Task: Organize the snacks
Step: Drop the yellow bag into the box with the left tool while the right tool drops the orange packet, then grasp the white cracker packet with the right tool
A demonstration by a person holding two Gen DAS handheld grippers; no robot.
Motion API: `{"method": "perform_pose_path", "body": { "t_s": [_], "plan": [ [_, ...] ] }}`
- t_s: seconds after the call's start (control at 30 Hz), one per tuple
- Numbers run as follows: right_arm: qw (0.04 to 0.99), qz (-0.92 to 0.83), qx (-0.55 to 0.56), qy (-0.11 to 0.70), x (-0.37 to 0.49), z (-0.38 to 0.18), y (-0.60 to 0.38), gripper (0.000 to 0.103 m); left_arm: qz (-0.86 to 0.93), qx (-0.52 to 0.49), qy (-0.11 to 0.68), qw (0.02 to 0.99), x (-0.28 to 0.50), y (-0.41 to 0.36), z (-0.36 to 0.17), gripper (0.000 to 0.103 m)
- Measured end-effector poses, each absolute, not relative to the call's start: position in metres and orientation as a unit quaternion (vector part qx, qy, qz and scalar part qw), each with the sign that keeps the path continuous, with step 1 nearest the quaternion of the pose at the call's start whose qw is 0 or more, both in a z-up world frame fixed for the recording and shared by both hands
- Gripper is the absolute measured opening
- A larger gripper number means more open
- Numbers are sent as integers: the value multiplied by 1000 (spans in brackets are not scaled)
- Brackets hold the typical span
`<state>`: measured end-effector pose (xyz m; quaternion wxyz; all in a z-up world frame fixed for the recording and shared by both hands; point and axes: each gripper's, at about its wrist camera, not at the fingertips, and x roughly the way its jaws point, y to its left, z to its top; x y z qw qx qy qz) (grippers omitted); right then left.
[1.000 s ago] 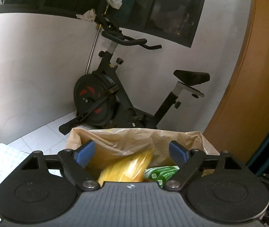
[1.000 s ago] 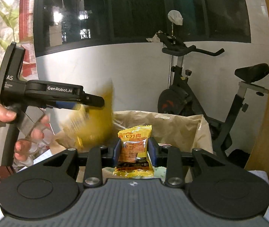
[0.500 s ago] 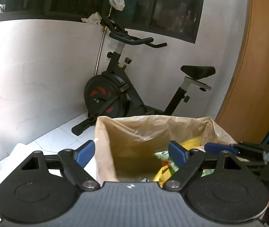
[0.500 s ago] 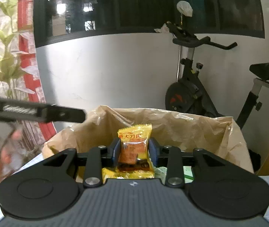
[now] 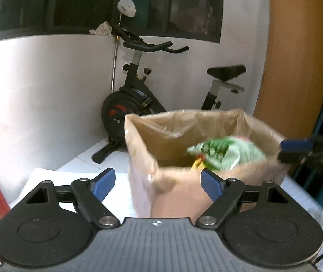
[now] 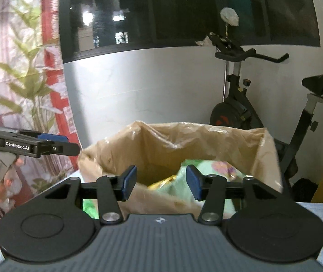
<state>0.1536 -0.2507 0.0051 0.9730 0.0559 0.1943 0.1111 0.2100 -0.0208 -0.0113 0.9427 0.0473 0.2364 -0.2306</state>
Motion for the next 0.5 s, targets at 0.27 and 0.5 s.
{"method": "perform_pose_path", "body": {
  "t_s": [0.27, 0.5],
  "plan": [
    [964, 106, 36, 242, 107, -33, -266, 52, -206, 15, 239, 949, 176, -16, -44, 85],
    [945, 77, 26, 317, 87, -95, -274, 52, -180, -21, 274, 945, 168, -18, -73, 85]
  ]
}}
